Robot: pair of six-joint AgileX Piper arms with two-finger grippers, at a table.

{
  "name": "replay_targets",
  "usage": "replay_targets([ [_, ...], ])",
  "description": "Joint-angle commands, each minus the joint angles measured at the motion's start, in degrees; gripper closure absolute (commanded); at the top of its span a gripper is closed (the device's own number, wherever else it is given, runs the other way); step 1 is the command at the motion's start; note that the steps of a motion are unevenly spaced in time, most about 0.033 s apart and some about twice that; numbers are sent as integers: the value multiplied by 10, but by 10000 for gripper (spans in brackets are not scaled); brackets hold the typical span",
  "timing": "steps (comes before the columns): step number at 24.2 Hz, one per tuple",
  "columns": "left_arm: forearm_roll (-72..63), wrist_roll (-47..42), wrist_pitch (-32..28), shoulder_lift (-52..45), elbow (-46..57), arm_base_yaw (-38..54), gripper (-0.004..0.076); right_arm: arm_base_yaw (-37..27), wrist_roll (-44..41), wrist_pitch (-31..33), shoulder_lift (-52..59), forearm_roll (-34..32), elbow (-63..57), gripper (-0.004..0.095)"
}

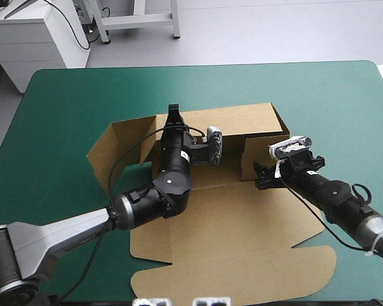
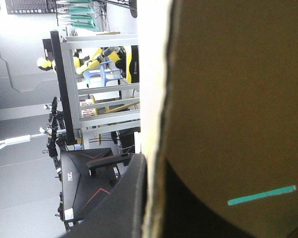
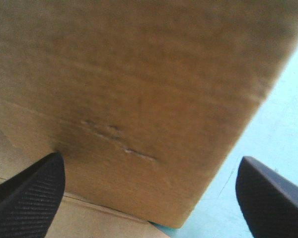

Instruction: Fold the box

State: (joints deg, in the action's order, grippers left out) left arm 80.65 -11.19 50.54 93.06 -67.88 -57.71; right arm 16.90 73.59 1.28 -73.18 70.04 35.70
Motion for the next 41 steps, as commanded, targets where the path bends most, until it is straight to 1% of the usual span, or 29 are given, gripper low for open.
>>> replay_targets([
  [1, 33, -8, 4, -27, -15, -2, 732, 0, 11, -23, 0, 2, 29, 72],
  [5, 33, -8, 4, -27, -15, -2, 732, 0, 11, -34, -4, 2, 52, 76],
  [9, 33, -8, 4, -27, -15, -2, 732, 0, 11, -27, -14, 2, 81, 78],
  [10, 33, -8, 4, -27, -15, -2, 732, 0, 11, -27, -19, 2, 81, 112],
  [11, 33, -8, 4, -27, -15, -2, 732, 0, 11, -27, -24, 2, 82, 169],
  [12, 33, -8, -1, -27, -15, -2, 732, 0, 11, -27, -31, 2, 83, 292],
  [13, 33, -8, -3, -27, -15, -2, 732, 0, 11, -27, -35, 2, 83, 361],
  [14, 33, -8, -4, -27, -15, -2, 732, 0, 11, -28, -41, 2, 83, 572],
  [15, 33, -8, -4, -27, -15, -2, 732, 0, 11, -29, -44, 2, 83, 752],
  [16, 33, -8, -4, -27, -15, -2, 732, 0, 11, -29, -46, 2, 84, 878],
  [17, 33, -8, -4, -27, -15, -2, 732, 0, 11, -31, -47, 2, 84, 917],
  [28, 34, -8, -4, -27, -15, -2, 732, 0, 3, -34, -48, 4, 84, 928],
  [31, 34, -8, -14, -27, -15, -2, 714, 0, 0, -34, -48, 4, 85, 928],
  [32, 35, -8, -21, -27, -15, -2, 693, 0, 0, -35, -48, 4, 85, 928],
  [34, 36, -8, -35, -27, -15, -2, 622, 0, 0, -41, -48, 4, 85, 928],
  [37, 38, -19, -56, -27, -15, -2, 456, 0, 0, -58, -48, 4, 85, 927],
  [39, 42, -24, -71, -27, -15, -2, 321, 0, 0, -61, -48, 4, 85, 928],
  [41, 36, -40, -82, -27, -15, -2, 245, 0, -1, -61, -48, 4, 85, 928],
])
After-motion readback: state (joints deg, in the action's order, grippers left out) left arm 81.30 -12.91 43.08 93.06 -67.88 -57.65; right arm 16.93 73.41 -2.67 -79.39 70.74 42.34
